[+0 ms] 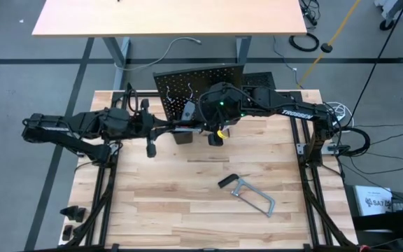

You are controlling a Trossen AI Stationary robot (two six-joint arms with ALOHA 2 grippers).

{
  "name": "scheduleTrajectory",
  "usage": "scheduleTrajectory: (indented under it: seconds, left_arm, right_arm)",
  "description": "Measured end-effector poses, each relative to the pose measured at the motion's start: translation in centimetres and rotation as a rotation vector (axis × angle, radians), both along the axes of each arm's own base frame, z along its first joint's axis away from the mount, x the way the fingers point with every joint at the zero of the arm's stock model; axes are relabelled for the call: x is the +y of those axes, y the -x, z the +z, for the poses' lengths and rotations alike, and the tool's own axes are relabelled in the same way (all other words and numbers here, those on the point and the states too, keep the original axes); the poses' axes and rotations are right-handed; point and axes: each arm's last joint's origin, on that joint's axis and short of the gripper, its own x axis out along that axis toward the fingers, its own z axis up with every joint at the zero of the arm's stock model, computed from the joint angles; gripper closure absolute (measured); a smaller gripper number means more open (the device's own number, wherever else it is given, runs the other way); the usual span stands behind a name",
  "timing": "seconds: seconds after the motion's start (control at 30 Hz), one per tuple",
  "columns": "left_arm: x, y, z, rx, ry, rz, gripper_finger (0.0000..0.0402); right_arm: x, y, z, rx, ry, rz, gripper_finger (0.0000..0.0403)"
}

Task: Hang tools onto peg board
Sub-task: Hang the clamp on the pegboard

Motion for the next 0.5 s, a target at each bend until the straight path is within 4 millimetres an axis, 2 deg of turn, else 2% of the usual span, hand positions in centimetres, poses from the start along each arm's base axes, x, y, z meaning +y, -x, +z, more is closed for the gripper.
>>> scheduleTrajectory:
  seconds: [0.2, 0.5]
  left_arm:
    - [0.03, 0.00, 0.02, -0.003, -0.005, 0.012, 0.0377]
    - [0.24, 0.13, 0.04, -0.002, -0.054, 0.062, 0.0389]
  right_arm:
    - [-0.03, -0.02, 0.04, -0.005, -0.011, -0.009, 0.0343]
    - [-0.10, 0.69, 0.67, -0.012, -0.056, -0.065, 0.0175]
